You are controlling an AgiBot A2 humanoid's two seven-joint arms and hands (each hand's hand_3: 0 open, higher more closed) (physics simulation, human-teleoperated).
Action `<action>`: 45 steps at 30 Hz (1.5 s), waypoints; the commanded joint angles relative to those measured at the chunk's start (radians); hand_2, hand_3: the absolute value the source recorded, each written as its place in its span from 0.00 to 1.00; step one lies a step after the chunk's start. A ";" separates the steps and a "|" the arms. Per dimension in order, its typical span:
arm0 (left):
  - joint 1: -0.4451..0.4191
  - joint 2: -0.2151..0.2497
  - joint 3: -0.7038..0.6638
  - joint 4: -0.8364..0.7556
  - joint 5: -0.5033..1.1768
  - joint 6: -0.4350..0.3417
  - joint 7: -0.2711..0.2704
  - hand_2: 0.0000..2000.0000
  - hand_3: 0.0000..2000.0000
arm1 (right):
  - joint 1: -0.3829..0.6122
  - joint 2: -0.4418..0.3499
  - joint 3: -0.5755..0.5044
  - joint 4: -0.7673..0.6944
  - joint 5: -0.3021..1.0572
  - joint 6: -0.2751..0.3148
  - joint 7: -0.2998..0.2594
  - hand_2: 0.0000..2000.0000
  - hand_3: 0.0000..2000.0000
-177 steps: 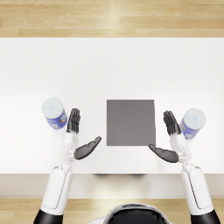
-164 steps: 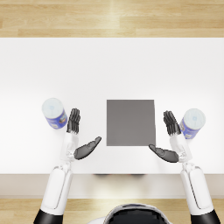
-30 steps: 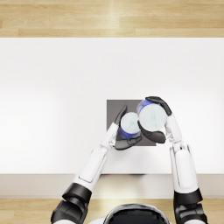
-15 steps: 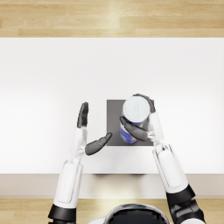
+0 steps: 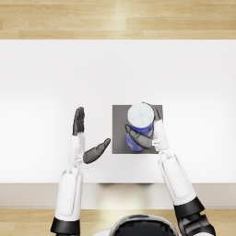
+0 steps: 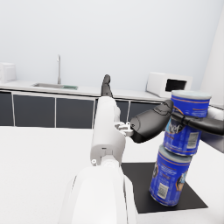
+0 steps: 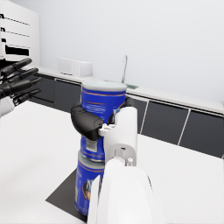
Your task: Pick up the blue can on the left and place it in the middle, then pick up the blue can on the right and place it on top of the can in the middle
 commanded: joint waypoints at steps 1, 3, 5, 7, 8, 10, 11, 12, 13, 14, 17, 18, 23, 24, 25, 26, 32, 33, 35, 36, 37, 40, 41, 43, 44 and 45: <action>0.011 0.004 0.000 -0.004 0.000 0.000 0.000 0.00 0.00 | 0.015 -0.011 -0.011 -0.010 0.000 -0.033 -0.004 0.00 0.43; 0.004 0.005 0.003 -0.005 0.000 0.000 0.000 0.00 0.00 | 0.012 -0.013 -0.013 -0.003 0.000 -0.115 -0.010 0.00 0.11; 0.004 0.008 0.001 -0.005 0.000 0.000 0.000 0.00 0.00 | 0.011 -0.016 -0.025 0.003 0.000 -0.154 -0.013 0.00 0.00; 0.005 0.011 0.007 -0.005 0.000 0.000 0.000 0.00 0.00 | 0.013 -0.020 -0.031 0.015 0.000 -0.173 -0.016 0.00 0.00; 0.005 0.013 0.010 -0.004 0.000 0.000 0.000 0.00 0.00 | 0.015 -0.023 -0.030 0.024 0.000 -0.180 -0.017 0.00 0.00; 0.007 0.016 0.007 -0.006 0.000 0.000 0.000 0.00 0.00 | 0.021 -0.030 -0.034 0.044 0.000 -0.186 -0.016 0.00 0.00; 0.009 0.018 0.009 -0.008 0.000 0.000 0.000 0.00 0.00 | 0.027 -0.035 -0.035 0.055 0.000 -0.188 -0.017 0.00 0.00; 0.011 0.019 0.008 -0.010 0.000 0.000 0.000 0.00 0.00 | 0.028 -0.037 -0.038 0.064 0.000 -0.191 -0.017 0.00 0.00; 0.016 0.022 0.006 -0.007 0.000 0.000 0.000 0.00 0.00 | 0.034 -0.042 -0.039 0.081 0.000 -0.192 -0.017 0.00 0.00; 0.016 0.023 0.004 -0.016 0.000 0.000 0.000 0.00 0.00 | 0.036 -0.045 -0.046 0.106 0.000 -0.195 -0.017 0.00 0.00; 0.037 0.032 0.001 -0.019 0.000 0.000 0.000 0.00 0.00 | 0.234 0.257 0.268 0.165 0.000 -0.200 -0.019 0.00 0.00; 0.041 0.034 0.000 -0.022 0.000 0.000 0.000 0.00 0.00 | 0.092 0.013 -0.005 0.187 0.000 -0.202 -0.020 0.00 0.00; 0.064 0.046 -0.011 -0.048 0.000 0.000 0.000 0.00 0.00 | 0.123 -0.013 -0.109 0.256 0.001 -0.201 -0.019 0.00 0.00; 0.072 0.048 -0.021 -0.054 0.000 0.000 0.000 0.00 0.00 | 0.123 -0.014 -0.138 0.269 0.001 -0.202 -0.019 0.00 0.00; 0.083 0.051 -0.034 -0.055 0.000 0.000 0.000 0.00 0.00 | 0.125 -0.016 -0.168 0.281 0.001 -0.202 -0.019 0.00 0.00; 0.095 0.053 -0.048 -0.055 0.000 0.000 0.000 0.00 0.00 | 0.120 -0.015 -0.195 0.301 0.001 -0.202 -0.018 0.00 0.00; 0.164 0.051 -0.147 -0.062 0.000 0.000 0.000 0.00 0.00 | 0.061 -0.005 -0.369 0.362 0.000 0.042 0.093 0.00 0.00; 0.173 0.050 -0.161 -0.057 0.000 0.000 0.000 0.00 0.00 | 0.044 -0.006 -0.398 0.366 0.000 0.084 0.125 0.00 0.00; 0.166 0.051 -0.181 -0.051 0.000 0.000 0.000 0.00 0.00 | 0.013 -0.010 -0.453 0.371 0.000 0.135 0.166 0.00 0.00; 0.158 0.052 -0.189 -0.047 0.000 0.000 0.000 0.00 0.00 | -0.002 -0.012 -0.478 0.372 0.000 0.151 0.178 0.00 0.00; 0.151 0.053 -0.193 -0.044 0.000 0.000 0.000 0.00 0.00 | -0.013 -0.013 -0.491 0.364 0.000 0.162 0.187 0.00 0.00; 0.138 0.055 -0.183 -0.040 0.000 0.000 0.000 0.00 0.00 | -0.015 -0.013 -0.465 0.357 0.000 0.179 0.200 0.00 0.00; 0.137 0.055 -0.187 -0.037 0.000 0.000 0.000 0.00 0.00 | -0.022 -0.014 -0.475 0.356 0.000 0.182 0.203 0.00 0.00; 0.134 0.056 -0.192 -0.034 0.000 0.000 0.000 0.00 0.00 | -0.029 -0.015 -0.487 0.355 0.000 0.186 0.206 0.00 0.00; 0.134 0.056 -0.194 -0.033 0.000 0.000 0.000 0.00 0.00 | -0.032 -0.015 -0.490 0.354 0.000 0.187 0.206 0.00 0.00; 0.133 0.056 -0.195 -0.033 0.000 0.000 0.000 0.00 0.00 | -0.033 -0.015 -0.493 0.354 0.000 0.188 0.207 0.00 0.00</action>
